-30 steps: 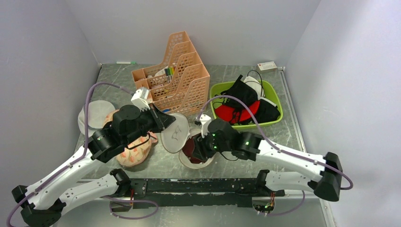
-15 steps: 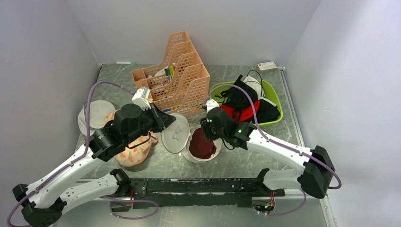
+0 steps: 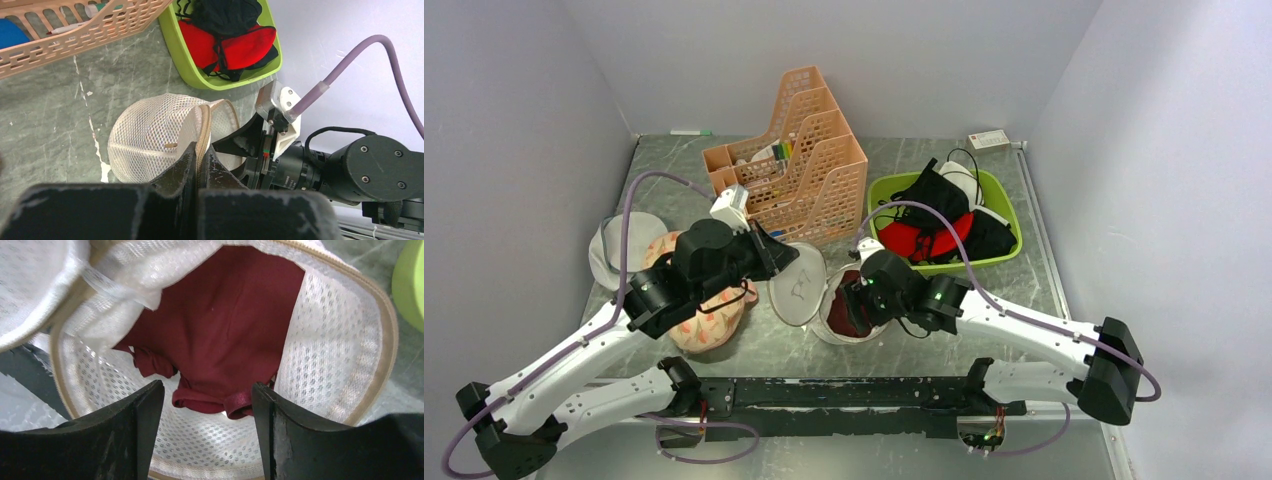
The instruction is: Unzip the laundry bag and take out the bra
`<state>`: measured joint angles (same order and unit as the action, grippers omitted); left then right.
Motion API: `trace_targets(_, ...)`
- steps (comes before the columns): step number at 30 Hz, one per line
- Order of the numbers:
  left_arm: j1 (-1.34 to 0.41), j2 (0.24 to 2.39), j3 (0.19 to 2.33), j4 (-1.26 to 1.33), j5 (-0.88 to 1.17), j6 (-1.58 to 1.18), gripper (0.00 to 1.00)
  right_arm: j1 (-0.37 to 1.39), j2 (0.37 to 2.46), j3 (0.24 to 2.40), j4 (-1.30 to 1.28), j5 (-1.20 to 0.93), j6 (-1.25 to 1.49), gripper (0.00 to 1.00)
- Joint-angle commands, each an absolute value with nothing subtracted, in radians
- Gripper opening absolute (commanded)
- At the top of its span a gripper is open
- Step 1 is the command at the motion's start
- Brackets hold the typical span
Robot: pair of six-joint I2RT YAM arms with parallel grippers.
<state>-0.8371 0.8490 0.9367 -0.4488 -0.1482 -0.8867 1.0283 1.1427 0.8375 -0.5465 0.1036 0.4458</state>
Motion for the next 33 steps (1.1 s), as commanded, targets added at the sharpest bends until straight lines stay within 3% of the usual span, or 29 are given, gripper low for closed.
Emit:
trace_targets(1, -0.830, 0.840, 0.918, -0.397, -0.118, -0.870, 0.07, 1.028, 1.109, 0.777, -0.540, 0.127, 0.509, 0.67)
trace_targets(5, -0.829, 0.841, 0.909, -0.388, -0.104, -0.879, 0.07, 1.028, 1.146, 0.767, -0.532, 0.183, 0.528, 0.66)
trace_targets(13, -0.830, 0.826, 0.884, -0.369, -0.079, -0.896, 0.07, 1.029, 1.222, 0.731, -0.435, 0.225, 0.534, 0.47)
trace_targets(16, -0.830, 0.833, 0.877, -0.369, -0.074, -0.894, 0.07, 1.030, 1.246, 0.719, -0.371, 0.223, 0.535, 0.36)
trace_targets(20, -0.831, 0.826, 0.864, -0.355, -0.061, -0.907, 0.07, 1.030, 1.237, 0.732, -0.297, 0.162, 0.521, 0.08)
trace_targets(22, -0.831, 0.824, 0.863, -0.358, -0.061, -0.902, 0.07, 1.030, 1.202, 0.729, -0.240, 0.128, 0.520, 0.00)
trace_targets(30, -0.830, 0.805, 0.858, -0.366, -0.051, -0.905, 0.07, 1.029, 0.973, 0.659, -0.056, 0.100, 0.574, 0.00)
trace_targets(33, -0.830, 0.797, 0.856, -0.377, -0.062, -0.907, 0.07, 1.029, 0.923, 0.666, -0.119, 0.109, 0.588, 0.00)
